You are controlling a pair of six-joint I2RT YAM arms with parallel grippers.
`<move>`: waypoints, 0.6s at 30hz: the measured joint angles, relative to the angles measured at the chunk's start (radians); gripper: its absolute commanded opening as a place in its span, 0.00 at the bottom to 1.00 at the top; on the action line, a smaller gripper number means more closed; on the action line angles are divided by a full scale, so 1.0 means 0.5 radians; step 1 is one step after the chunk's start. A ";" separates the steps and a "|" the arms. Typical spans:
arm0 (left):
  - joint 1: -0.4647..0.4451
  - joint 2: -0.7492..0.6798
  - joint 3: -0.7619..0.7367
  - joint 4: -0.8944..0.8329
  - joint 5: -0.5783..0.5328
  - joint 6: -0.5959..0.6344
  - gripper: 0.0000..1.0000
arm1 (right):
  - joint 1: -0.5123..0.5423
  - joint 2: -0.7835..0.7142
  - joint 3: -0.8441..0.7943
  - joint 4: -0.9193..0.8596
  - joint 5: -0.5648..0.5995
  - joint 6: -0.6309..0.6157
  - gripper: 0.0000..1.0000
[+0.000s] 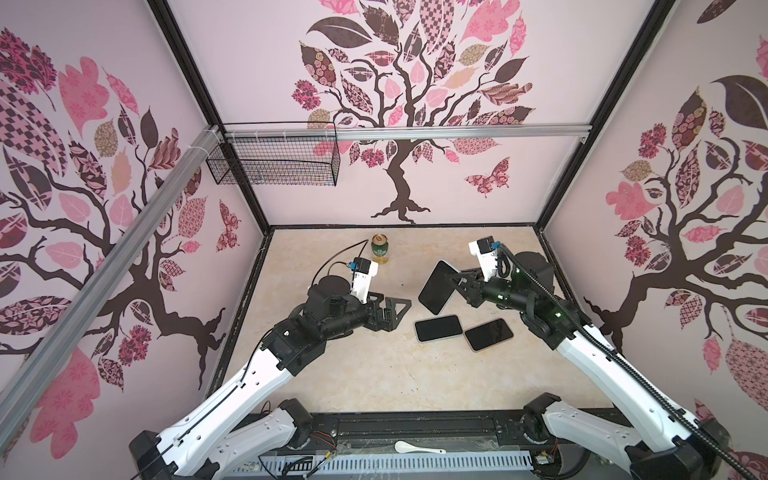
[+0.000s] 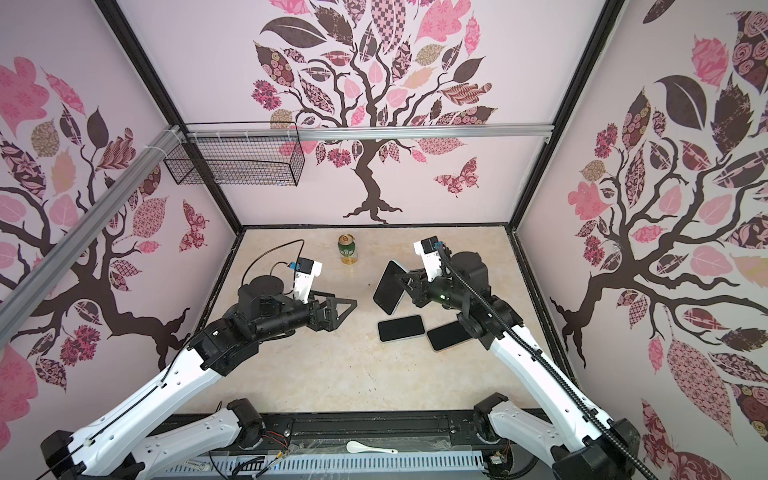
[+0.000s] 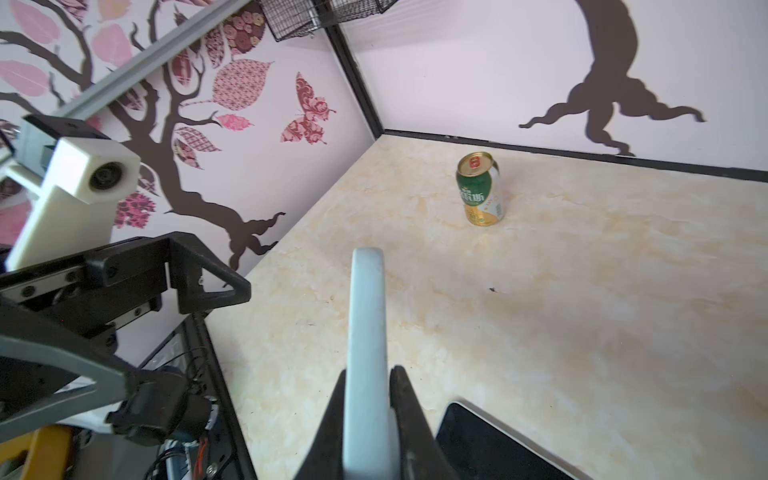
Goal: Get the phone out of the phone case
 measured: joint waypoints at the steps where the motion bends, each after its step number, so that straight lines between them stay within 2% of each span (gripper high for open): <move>1: 0.007 -0.020 -0.005 0.014 0.030 0.005 0.98 | -0.051 0.018 -0.001 0.027 -0.124 0.014 0.00; 4: 0.014 -0.074 -0.008 0.052 0.115 0.030 0.98 | -0.130 0.049 -0.009 0.140 -0.387 0.087 0.00; 12: 0.014 -0.100 -0.008 0.104 0.314 0.121 0.98 | -0.136 0.053 -0.130 0.726 -0.900 0.415 0.00; 15: 0.014 -0.096 -0.008 0.098 0.378 0.166 0.93 | -0.136 0.053 -0.136 0.893 -1.072 0.501 0.00; 18: 0.014 -0.086 -0.008 0.092 0.456 0.208 0.84 | -0.135 0.052 -0.136 0.998 -1.202 0.555 0.00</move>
